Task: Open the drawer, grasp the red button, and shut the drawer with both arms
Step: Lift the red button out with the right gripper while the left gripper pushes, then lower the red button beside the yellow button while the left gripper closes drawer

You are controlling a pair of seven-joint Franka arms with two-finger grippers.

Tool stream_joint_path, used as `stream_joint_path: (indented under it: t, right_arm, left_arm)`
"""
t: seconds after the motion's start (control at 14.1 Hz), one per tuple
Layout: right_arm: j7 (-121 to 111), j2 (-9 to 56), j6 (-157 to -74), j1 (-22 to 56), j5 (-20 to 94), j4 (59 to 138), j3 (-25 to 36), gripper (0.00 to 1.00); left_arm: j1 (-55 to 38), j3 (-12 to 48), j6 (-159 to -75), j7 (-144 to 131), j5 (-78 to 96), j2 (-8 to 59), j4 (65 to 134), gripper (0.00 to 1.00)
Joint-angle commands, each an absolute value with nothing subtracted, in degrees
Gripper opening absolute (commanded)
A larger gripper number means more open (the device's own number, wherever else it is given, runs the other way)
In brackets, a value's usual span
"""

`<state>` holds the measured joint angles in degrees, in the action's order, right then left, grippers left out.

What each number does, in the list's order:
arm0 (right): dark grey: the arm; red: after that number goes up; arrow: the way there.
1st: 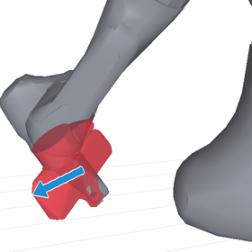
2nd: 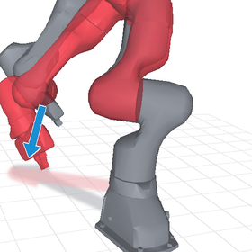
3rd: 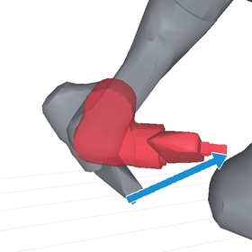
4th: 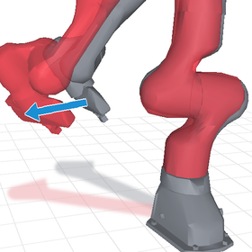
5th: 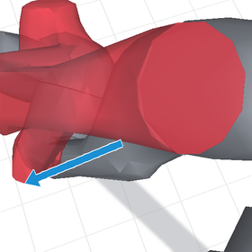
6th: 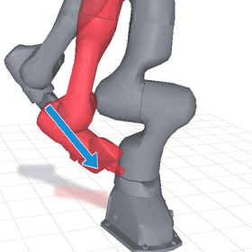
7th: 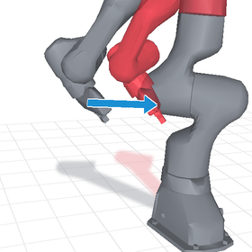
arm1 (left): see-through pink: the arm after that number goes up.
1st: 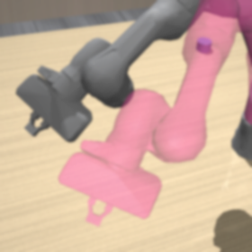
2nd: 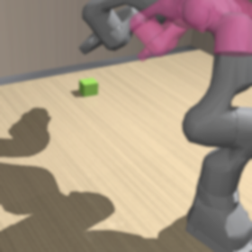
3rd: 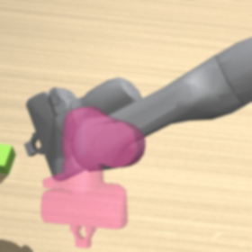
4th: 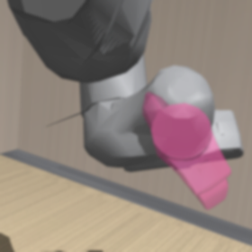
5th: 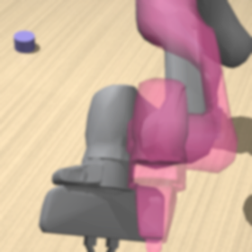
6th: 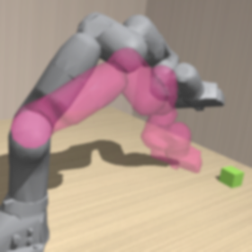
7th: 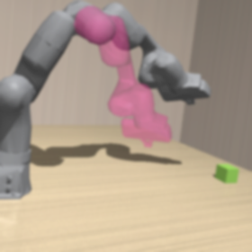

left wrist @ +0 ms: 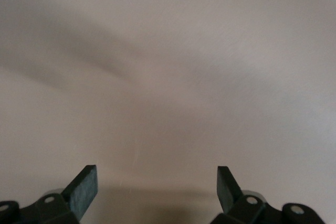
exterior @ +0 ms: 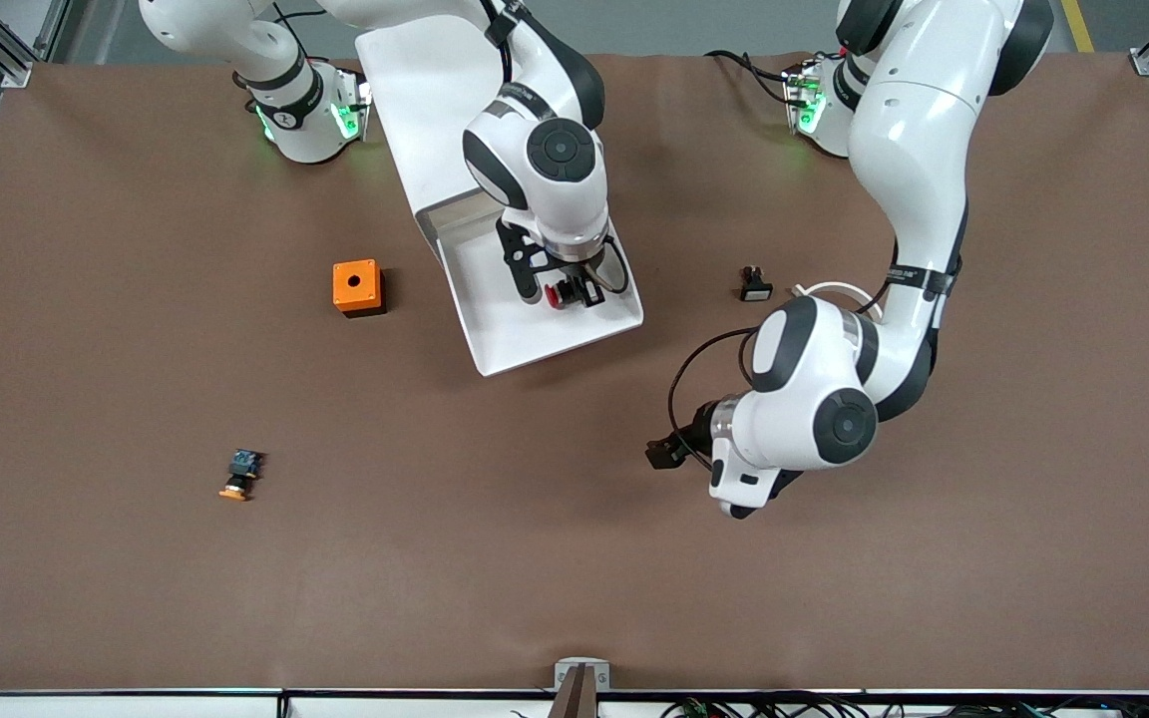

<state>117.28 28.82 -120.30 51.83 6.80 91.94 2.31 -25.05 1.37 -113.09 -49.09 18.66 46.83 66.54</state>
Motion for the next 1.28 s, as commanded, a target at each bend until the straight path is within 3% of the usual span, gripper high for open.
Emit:
stream_joint_path:
  t: [0.0,0.21,0.57,0.92,1.21]
  right_arm:
    - [112.2,29.1,-111.2,50.9,8.3,84.4,3.1,0.0]
    - [99.6,28.5,-99.6,44.8,8.3,76.8,3.3,0.0]
    - [63.1,23.8,-93.8,32.7,7.8,76.3,3.5,0.0]
    - [32.7,24.4,-94.6,20.3,8.3,76.6,3.4,0.0]
    - [25.8,24.8,-95.5,17.1,8.0,78.1,3.5,0.01]
  left_arm:
    - [-27.1,0.9,-118.5,-49.3,13.2,44.6,68.2,1.0]
    - [-28.0,0.8,-121.6,-49.4,10.1,44.6,68.9,1.0]
    - [-29.2,0.9,-121.6,-54.6,7.8,44.6,69.5,1.0]
    - [-33.8,0.9,-121.6,-61.7,3.0,44.6,69.9,1.0]
    - [-38.0,0.7,-120.7,-63.1,2.5,44.7,70.0,1.0]
